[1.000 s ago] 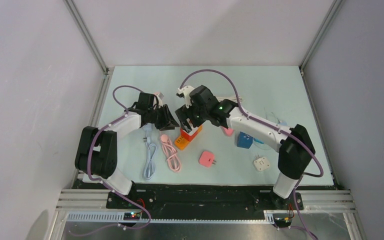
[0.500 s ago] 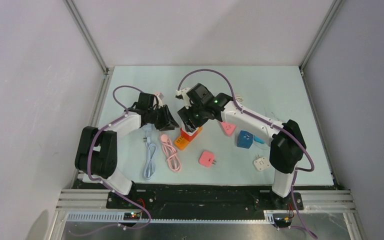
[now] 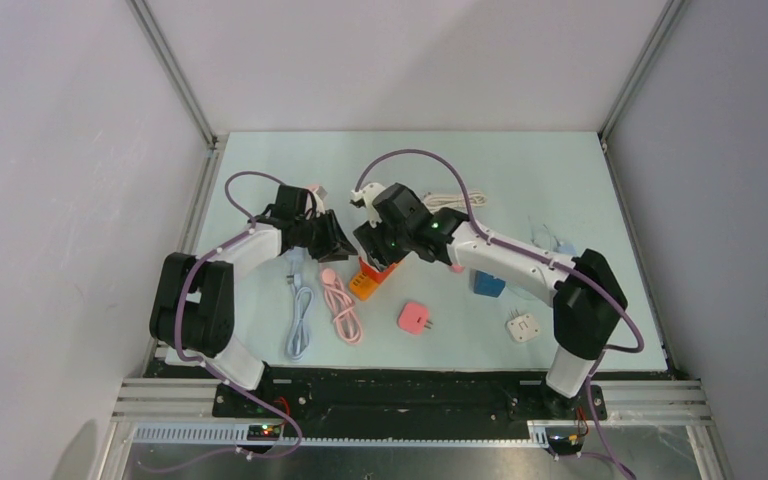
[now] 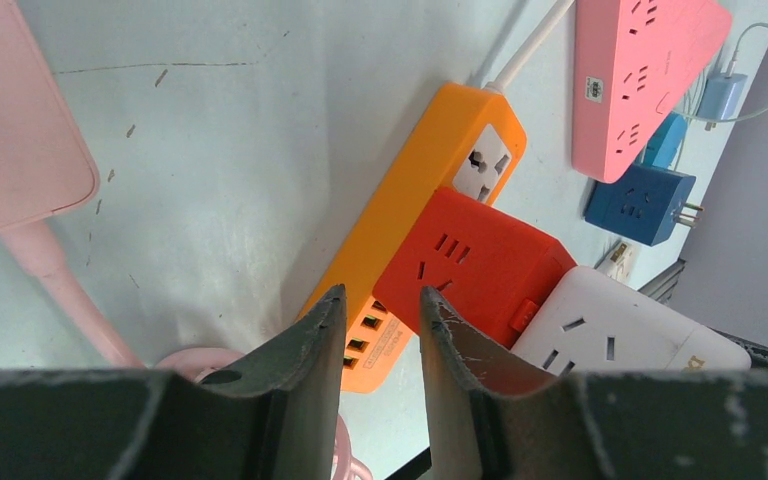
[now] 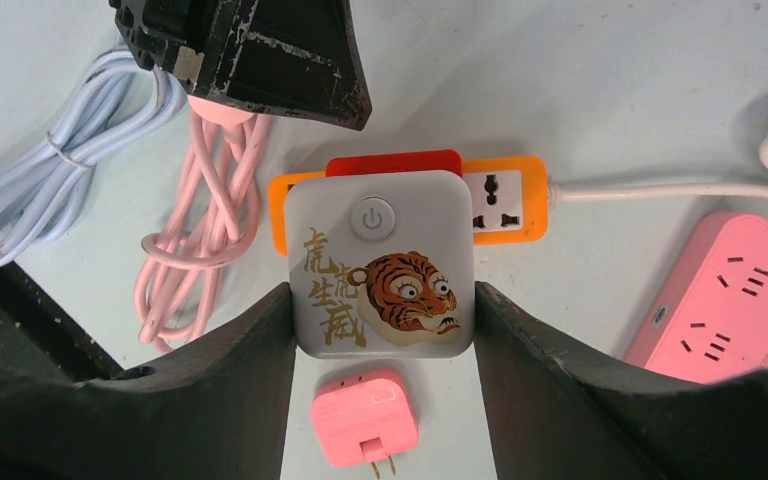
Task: Insert the plug
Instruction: Press the plug into the socket.
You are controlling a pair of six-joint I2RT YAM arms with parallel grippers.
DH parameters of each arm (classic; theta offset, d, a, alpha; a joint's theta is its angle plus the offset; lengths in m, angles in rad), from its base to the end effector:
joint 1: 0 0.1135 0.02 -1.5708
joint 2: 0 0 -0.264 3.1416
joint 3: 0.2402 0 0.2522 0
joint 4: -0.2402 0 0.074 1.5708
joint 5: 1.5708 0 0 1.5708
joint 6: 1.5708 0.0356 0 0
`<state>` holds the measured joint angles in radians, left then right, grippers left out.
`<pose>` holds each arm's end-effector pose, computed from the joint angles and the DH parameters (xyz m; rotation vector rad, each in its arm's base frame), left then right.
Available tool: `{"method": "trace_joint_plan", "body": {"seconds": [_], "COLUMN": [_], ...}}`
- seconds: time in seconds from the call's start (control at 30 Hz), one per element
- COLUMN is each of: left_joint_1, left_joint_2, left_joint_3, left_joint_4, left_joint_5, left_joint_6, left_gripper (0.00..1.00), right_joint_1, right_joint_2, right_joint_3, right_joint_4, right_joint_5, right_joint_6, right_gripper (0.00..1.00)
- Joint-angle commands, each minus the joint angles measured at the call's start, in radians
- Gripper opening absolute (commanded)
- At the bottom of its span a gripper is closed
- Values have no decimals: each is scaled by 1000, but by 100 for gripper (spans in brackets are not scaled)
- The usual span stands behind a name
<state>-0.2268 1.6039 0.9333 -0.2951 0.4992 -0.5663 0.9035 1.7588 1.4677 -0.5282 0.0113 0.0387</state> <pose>0.3058 -0.0881 0.1856 -0.2372 2.6182 -0.9322 0.2454 0.3108 0.2799 -1.0149 2.2120 0.4235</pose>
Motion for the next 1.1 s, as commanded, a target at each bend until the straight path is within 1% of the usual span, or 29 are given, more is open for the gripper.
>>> {"method": "trace_joint_plan", "body": {"seconds": [0.0, 0.17, 0.3, 0.47, 0.67, 0.77, 1.07], "left_joint_1": [8, 9, 9, 10, 13, 14, 15], "left_joint_2": [-6, -2, -3, -4, -4, -2, -7], "left_joint_3": [22, 25, 27, 26, 24, 25, 21], "left_joint_4": [14, 14, 13, 13, 9, 8, 7], "left_joint_5": [-2, -1, 1, 1, -1, -2, -5], "left_joint_6": [26, 26, 24, 24, 25, 25, 27], "left_gripper": [37, 37, 36, 36, 36, 36, 36], "right_joint_1": [18, 22, 30, 44, 55, 61, 82], "right_joint_2": [45, 76, 102, 117, 67, 47, 84], "right_joint_3": [-143, -158, -162, -195, -277, -336, -386], "right_joint_4": [40, 23, -21, -32, -10, 30, 79], "right_joint_5": [89, 86, 112, 147, 163, 172, 210], "right_joint_6": [40, 43, 49, 56, 69, 76, 107], "right_gripper": [0, 0, 0, 0, 0, 0, 0]}}
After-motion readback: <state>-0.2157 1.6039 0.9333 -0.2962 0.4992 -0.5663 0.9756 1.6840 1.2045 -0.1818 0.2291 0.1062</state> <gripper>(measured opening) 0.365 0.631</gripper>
